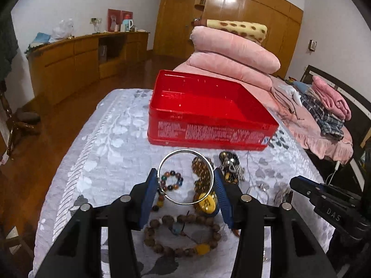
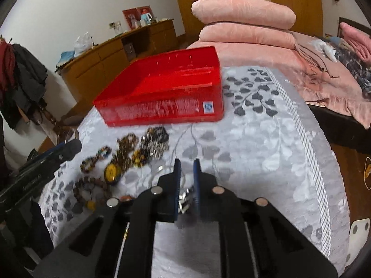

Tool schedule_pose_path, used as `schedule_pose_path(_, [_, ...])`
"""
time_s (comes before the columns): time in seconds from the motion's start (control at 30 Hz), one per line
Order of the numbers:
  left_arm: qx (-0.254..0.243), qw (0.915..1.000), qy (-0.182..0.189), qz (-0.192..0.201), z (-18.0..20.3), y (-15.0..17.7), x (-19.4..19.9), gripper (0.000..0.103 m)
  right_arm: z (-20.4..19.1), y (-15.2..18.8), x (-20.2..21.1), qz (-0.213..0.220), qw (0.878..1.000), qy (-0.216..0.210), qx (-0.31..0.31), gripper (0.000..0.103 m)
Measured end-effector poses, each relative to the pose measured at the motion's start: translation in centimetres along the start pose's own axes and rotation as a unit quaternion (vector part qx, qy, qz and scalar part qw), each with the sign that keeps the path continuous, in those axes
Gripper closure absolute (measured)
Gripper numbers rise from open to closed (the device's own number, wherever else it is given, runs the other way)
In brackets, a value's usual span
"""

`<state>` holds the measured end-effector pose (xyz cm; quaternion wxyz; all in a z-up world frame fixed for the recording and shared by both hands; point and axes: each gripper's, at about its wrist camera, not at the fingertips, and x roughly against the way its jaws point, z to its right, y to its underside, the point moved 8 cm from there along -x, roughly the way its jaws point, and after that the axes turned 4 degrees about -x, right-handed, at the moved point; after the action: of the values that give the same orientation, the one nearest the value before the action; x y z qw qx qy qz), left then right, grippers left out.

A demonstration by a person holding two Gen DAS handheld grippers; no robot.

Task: Organize jewelry
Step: 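Close the left tool on the bangle while the right tool grasps the watch, then carry both items over the red tin and open both tools to drop them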

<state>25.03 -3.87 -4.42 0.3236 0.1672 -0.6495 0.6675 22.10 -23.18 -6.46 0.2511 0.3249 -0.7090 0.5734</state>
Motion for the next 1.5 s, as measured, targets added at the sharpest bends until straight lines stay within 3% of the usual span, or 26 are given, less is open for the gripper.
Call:
schedule_pose_path(0.03, [-0.003,1.0000,-0.001,-0.001,0.1,0.3,0.0,0.055,0.0,0.4,-0.1,-0.003,1.000,0.003,-0.001,0.048])
schedule_pose_path(0.07, [-0.005,1.0000,-0.001,-0.003,0.2,0.6,0.0,0.055,0.1,0.9,-0.2,-0.008,1.000,0.010,-0.003,0.043])
schedule_pose_path(0.23, [-0.009,0.9998,0.005,-0.016,0.7,1.7,-0.4,0.055,0.2,2.9,-2.4,-0.045,0.998,0.032,-0.001,0.043])
schedule_pose_path(0.3, [-0.010,0.9998,0.004,-0.017,0.7,1.8,-0.5,0.055,0.3,3.1,-2.9,-0.043,0.998,0.045,0.004,0.049])
schedule_pose_path(0.37, [-0.009,0.9998,0.004,-0.016,0.7,1.8,-0.4,0.055,0.5,2.9,-2.9,-0.040,0.998,0.050,0.005,0.075])
schedule_pose_path(0.47, [-0.009,0.9998,0.004,-0.014,0.7,1.7,-0.3,0.055,1.0,2.9,-2.7,-0.040,0.999,0.035,-0.005,0.084])
schedule_pose_path(0.8, [-0.009,0.9999,0.007,-0.004,0.8,0.2,-0.4,0.055,1.0,0.6,-0.8,-0.006,1.000,0.018,-0.004,0.088])
schedule_pose_path(0.97, [-0.012,0.9996,0.010,0.021,1.2,-2.5,0.0,0.055,0.3,-2.9,0.9,0.034,0.999,0.001,0.002,0.088])
schedule_pose_path(1.1, [-0.019,0.9982,0.010,0.055,1.7,-6.8,0.2,0.055,-0.7,-7.4,1.2,0.066,0.998,-0.014,0.014,0.088])
schedule_pose_path(1.23, [-0.032,0.9972,0.001,0.067,2.1,-10.9,-1.9,0.055,-1.6,-11.7,-1.1,0.073,0.997,-0.022,0.021,0.088])
schedule_pose_path(1.3, [-0.036,0.9979,0.001,0.054,2.2,-12.1,-4.2,0.054,-1.8,-12.8,-2.9,0.062,0.998,-0.023,0.020,0.088])
schedule_pose_path(1.5, [-0.024,0.9995,0.006,0.017,1.5,-12.0,-9.0,0.054,-1.2,-13.5,-7.0,0.033,0.999,-0.020,0.013,0.088])
